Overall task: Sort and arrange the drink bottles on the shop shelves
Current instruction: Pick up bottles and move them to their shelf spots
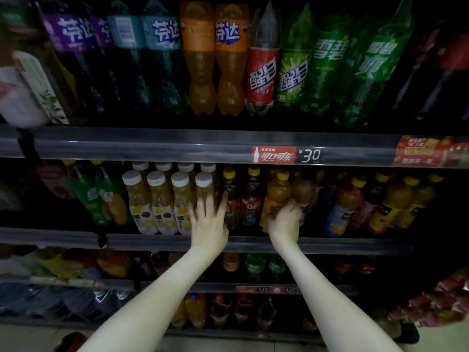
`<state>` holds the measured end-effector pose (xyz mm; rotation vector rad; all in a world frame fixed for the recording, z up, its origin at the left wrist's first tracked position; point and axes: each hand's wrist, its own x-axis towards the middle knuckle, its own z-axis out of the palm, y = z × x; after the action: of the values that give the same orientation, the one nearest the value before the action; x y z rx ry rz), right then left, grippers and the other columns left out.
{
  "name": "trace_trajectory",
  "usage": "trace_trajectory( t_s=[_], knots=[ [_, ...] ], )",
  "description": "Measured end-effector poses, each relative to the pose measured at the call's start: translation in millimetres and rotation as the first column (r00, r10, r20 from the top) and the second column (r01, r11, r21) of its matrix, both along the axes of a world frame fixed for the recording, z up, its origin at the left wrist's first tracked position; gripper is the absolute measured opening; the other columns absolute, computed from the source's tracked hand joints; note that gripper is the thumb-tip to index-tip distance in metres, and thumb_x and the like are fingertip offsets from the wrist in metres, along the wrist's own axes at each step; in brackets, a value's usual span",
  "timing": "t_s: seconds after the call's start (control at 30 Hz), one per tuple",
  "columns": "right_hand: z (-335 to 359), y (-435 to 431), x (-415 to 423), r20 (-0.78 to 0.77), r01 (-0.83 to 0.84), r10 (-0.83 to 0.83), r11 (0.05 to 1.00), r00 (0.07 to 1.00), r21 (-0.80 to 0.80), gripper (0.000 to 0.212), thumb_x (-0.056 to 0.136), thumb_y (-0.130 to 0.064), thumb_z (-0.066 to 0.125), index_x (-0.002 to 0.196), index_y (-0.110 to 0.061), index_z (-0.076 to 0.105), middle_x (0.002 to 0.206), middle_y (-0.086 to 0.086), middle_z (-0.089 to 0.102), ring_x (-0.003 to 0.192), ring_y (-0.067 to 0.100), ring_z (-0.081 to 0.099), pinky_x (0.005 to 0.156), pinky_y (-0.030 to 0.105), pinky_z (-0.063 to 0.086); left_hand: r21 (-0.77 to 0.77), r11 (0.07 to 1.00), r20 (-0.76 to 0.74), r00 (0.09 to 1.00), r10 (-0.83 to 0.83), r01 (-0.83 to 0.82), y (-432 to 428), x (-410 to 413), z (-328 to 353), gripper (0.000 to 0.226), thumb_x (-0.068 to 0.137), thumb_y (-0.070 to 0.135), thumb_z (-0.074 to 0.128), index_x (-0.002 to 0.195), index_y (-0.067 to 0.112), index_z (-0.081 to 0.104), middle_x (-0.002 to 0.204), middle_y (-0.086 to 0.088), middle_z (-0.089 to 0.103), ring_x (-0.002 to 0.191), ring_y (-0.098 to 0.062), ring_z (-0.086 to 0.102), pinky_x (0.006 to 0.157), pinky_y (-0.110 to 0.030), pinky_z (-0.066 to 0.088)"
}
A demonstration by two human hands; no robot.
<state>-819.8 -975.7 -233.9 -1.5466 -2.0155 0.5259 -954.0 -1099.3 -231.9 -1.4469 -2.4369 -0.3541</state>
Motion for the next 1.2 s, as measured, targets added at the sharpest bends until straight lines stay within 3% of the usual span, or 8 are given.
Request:
trace_trajectory(
  t_s=[0.17, 0.33, 0.47, 0.57, 0.67, 0.8, 1.07, 1.2],
  knots=[
    [-11, -3, 5, 0.223, -0.124, 0.057, 0.946, 0.973, 0.3, 0.099, 0.057, -0.006, 0.087, 0.137, -0.009, 0.029, 0.13, 0.031, 0.047, 0.113, 0.047, 0.048, 0.092, 0.057, 0.044, -0.015, 1.0, -0.024, 1.0, -0.004, 0.004, 0, -6, -5, 0.106, 0.057, 0.022, 0.082, 0.147, 0.018, 0.025, 0.153, -0.02, 0.016, 0.139, -0.043, 0.017, 0.106, -0.067, 0.021],
    [-3, 1, 10, 0.43, -0.29, 0.162, 0.924, 0.888, 0.25, 0.115, 0.069, -0.019, 0.082, 0.147, -0.031, -0.003, 0.154, 0.027, 0.018, 0.135, 0.044, 0.031, 0.108, 0.055, 0.025, -0.099, 0.995, -0.023, 0.999, -0.023, 0.021, -3, -8, -10, 0.108, 0.06, 0.028, 0.08, 0.151, 0.02, 0.023, 0.155, -0.018, 0.021, 0.141, -0.045, 0.012, 0.108, -0.065, 0.02],
    [0, 6, 7, 0.502, -0.266, 0.087, 0.917, 0.86, 0.296, 0.12, 0.05, -0.011, 0.09, 0.147, -0.024, 0.02, 0.143, 0.03, 0.039, 0.123, 0.045, 0.048, 0.1, 0.059, 0.037, -0.133, 0.989, 0.028, 0.998, -0.062, 0.066, -6, -8, -3, 0.096, 0.078, 0.027, 0.066, 0.154, 0.024, 0.007, 0.161, -0.014, 0.007, 0.141, -0.04, -0.01, 0.113, -0.06, 0.004],
    [1, 8, 6, 0.469, -0.282, 0.102, 0.901, 0.877, 0.331, 0.125, 0.049, -0.014, 0.092, 0.148, -0.023, 0.016, 0.148, 0.03, 0.031, 0.136, 0.044, 0.032, 0.103, 0.061, 0.03, -0.118, 0.99, 0.054, 0.996, -0.075, 0.081, -10, -9, 3, 0.091, 0.081, 0.024, 0.064, 0.154, 0.023, 0.01, 0.16, -0.013, 0.008, 0.142, -0.039, -0.008, 0.113, -0.057, -0.002],
    [1, -8, 5, 0.362, -0.266, 0.127, 0.891, 0.924, 0.367, 0.119, 0.057, -0.022, 0.09, 0.149, -0.021, 0.016, 0.153, 0.027, 0.02, 0.142, 0.04, 0.015, 0.109, 0.06, 0.017, -0.077, 0.991, 0.038, 0.994, -0.104, 0.106, -15, -16, 0, 0.09, 0.072, 0.021, 0.072, 0.15, 0.019, 0.027, 0.152, -0.015, 0.03, 0.139, -0.04, 0.014, 0.11, -0.061, 0.015],
    [-12, -45, -3, 0.247, -0.381, 0.299, 0.816, 0.922, 0.434, 0.102, 0.066, -0.021, 0.086, 0.148, -0.016, 0.026, 0.143, 0.024, 0.031, 0.133, 0.038, 0.027, 0.104, 0.062, 0.031, 0.002, 0.989, 0.069, 0.986, -0.15, 0.15, -28, -20, 4, 0.086, 0.074, 0.021, 0.071, 0.147, 0.02, 0.026, 0.145, -0.015, 0.042, 0.136, -0.039, 0.027, 0.111, -0.055, 0.011],
    [-15, -137, -97, 0.145, -0.713, 0.705, 0.645, 0.694, 0.277, 0.091, 0.078, -0.016, 0.077, 0.15, -0.019, 0.021, 0.149, 0.019, 0.034, 0.133, 0.031, 0.028, 0.104, 0.053, 0.036, 0.056, 0.984, 0.244, 0.958, 0.149, -0.167, -130, -53, -11, 0.065, 0.1, 0.028, 0.043, 0.155, 0.026, 0.007, 0.162, -0.002, 0.0, 0.149, -0.019, -0.004, 0.114, -0.032, -0.017],
    [-14, -193, -151, 0.151, -0.819, 0.808, 0.542, 0.569, 0.187, 0.071, 0.089, -0.021, 0.065, 0.15, -0.013, 0.028, 0.151, 0.014, 0.034, 0.137, 0.031, 0.031, 0.109, 0.05, 0.031, 0.076, 0.936, 0.336, 0.893, 0.3, -0.343, -194, -86, -14, 0.063, 0.101, 0.03, 0.041, 0.154, 0.024, 0.009, 0.161, -0.002, 0.009, 0.148, -0.018, 0.008, 0.118, -0.032, -0.003]
  ],
)
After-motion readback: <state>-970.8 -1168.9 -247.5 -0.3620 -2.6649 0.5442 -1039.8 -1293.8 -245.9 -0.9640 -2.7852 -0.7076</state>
